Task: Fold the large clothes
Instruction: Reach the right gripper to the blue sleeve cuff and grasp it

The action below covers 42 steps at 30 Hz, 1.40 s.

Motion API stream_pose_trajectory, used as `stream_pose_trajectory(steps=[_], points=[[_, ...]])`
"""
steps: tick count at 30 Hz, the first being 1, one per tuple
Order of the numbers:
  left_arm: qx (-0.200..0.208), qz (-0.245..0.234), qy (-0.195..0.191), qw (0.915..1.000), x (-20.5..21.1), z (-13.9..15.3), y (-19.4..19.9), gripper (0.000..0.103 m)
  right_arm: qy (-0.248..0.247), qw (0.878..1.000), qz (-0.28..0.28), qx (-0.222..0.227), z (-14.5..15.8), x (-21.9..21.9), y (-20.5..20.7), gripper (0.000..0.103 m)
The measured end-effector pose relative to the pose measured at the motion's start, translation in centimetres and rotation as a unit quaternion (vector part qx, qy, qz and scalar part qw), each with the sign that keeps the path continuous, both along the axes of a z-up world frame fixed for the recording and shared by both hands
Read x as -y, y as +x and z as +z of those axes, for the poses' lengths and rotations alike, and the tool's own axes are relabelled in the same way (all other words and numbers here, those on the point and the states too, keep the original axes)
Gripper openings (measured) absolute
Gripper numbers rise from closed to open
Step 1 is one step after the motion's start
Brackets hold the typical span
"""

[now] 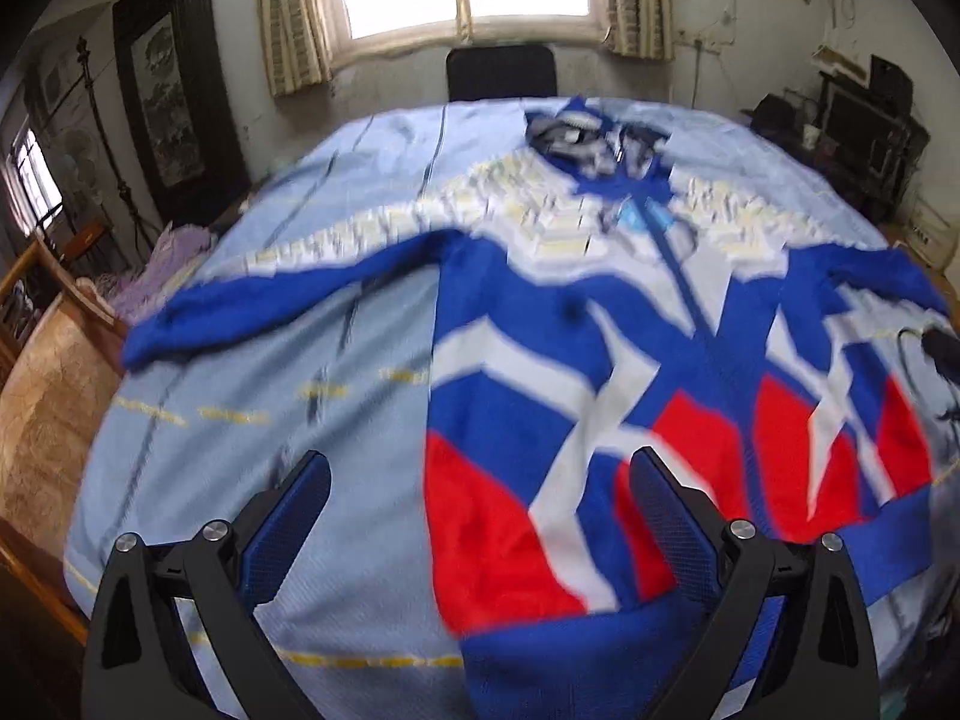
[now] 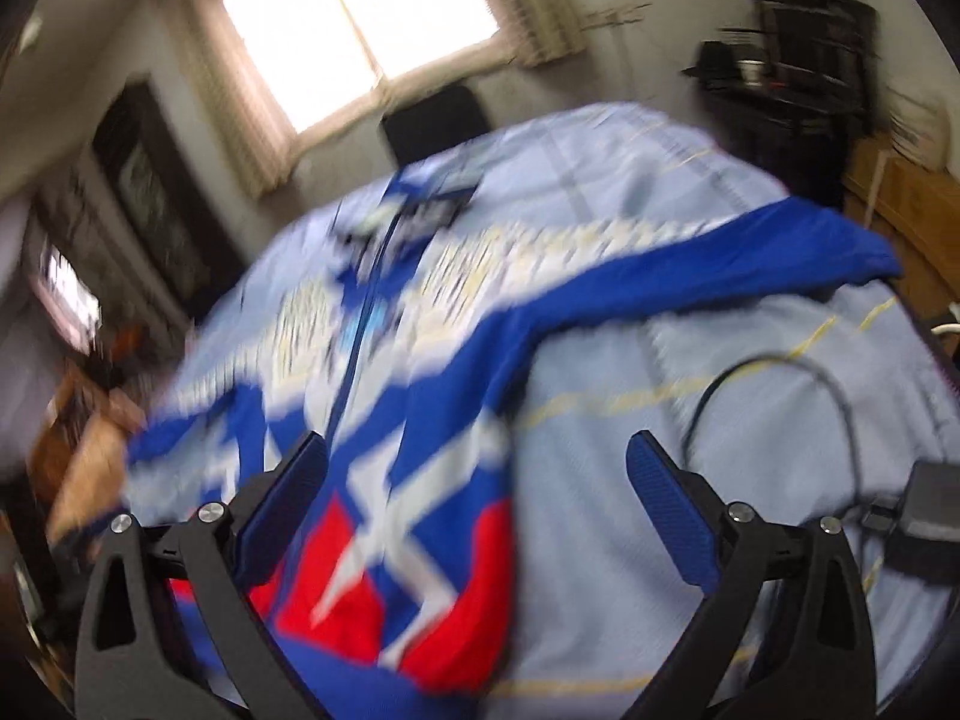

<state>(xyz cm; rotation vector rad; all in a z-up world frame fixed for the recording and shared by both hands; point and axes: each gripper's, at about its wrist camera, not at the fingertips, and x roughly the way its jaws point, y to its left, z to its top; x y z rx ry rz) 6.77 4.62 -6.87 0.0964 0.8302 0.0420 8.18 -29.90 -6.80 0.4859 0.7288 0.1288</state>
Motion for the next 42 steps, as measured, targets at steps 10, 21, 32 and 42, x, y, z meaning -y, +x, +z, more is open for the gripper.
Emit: stream_pose_trajectory(steps=[10,21,32,42], points=[[0.023,-0.04,0.024,0.9986,4.6,3.0,8.4,0.1,0.091,0.977,-0.18,-0.074,-3.8,12.3,6.3,0.072],[-0.041,-0.023,0.021,0.9987,4.5,-2.6,18.8,0.1,0.181,0.942,-0.26,-0.107,-8.1,17.0,8.4,0.066],[-0.068,-0.018,0.009,0.9975,2.9,-5.8,20.1,0.1,0.154,0.928,-0.328,-0.092,-8.9,18.8,9.3,0.026],[-0.026,0.012,0.043,0.9986,1.8,-3.9,19.9,0.1,0.064,0.957,-0.28,-0.035,-4.2,15.6,9.8,0.008]])
